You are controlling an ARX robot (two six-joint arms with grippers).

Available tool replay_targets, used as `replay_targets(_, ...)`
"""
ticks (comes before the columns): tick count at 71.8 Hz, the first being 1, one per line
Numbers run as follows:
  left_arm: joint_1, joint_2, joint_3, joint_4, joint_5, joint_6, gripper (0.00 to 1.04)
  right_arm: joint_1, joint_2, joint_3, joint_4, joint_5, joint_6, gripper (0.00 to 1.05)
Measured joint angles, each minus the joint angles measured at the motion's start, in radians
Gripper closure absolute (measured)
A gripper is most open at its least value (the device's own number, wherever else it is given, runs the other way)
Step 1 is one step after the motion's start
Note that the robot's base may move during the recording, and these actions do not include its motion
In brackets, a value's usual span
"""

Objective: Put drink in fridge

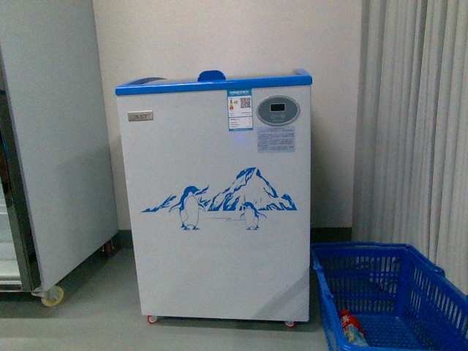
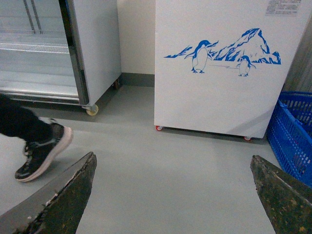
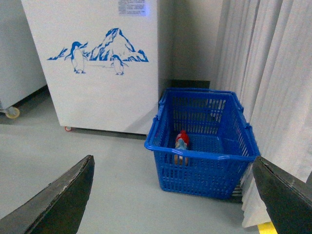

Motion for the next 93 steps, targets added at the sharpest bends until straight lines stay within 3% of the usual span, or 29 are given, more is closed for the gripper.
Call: replay_targets(93,0.0,0.0,0.0,0.0,0.0,0.0,0.08,0.0,0.0,0.0,0.0,0.0,0.0,0.08)
